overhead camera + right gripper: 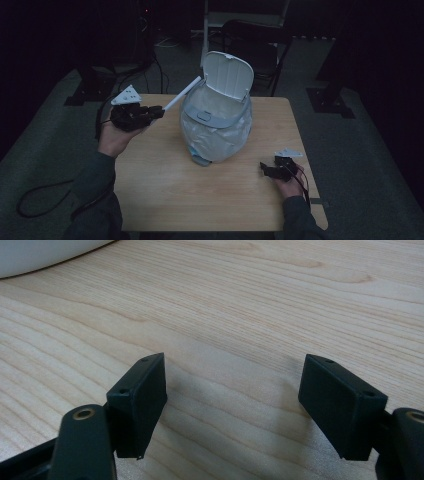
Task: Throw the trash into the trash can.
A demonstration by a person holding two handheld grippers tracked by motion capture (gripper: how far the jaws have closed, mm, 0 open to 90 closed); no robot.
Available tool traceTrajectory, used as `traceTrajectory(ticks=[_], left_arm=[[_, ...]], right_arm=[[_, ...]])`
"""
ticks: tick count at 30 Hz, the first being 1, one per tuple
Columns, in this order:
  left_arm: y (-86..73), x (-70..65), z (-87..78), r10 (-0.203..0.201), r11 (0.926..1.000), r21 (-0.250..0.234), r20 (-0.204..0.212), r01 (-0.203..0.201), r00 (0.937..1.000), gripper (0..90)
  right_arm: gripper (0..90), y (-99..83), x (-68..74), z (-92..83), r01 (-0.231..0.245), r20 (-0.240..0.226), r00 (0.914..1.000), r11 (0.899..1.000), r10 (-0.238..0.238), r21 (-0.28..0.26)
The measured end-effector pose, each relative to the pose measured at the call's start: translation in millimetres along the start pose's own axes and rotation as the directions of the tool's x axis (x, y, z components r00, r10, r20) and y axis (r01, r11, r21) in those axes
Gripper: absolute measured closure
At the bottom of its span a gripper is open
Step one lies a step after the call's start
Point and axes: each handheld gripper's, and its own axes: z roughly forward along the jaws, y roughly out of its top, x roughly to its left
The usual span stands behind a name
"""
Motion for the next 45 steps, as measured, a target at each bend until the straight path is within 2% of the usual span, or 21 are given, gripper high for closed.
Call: traceTrajectory(ticks=[14, 28, 45], left_arm=[[12.0, 0.2, 10.2, 0.016, 0.9999, 0.005, 0.017, -0.016, 0.9997, 80.0], [27.8, -2.6, 31.6, 0.046, 0.9983, 0.034, 0.057, -0.048, 0.9973, 79.9], [38.9, -3.7, 48.5, 0.057, 0.9961, 0.063, 0.078, -0.062, 0.9953, 79.8]], right_arm=[[26.2, 0.0, 0.0, 0.0, 0.0, 0.0, 1.0, 1.0, 0.0, 0.0], [26.2, 0.0, 0.0, 0.0, 0.0, 0.0, 1.0, 1.0, 0.0, 0.0], [26.3, 0.0, 0.0, 0.1, -0.001, 0.0, 1.0, 1.0, 0.001, -0.001]])
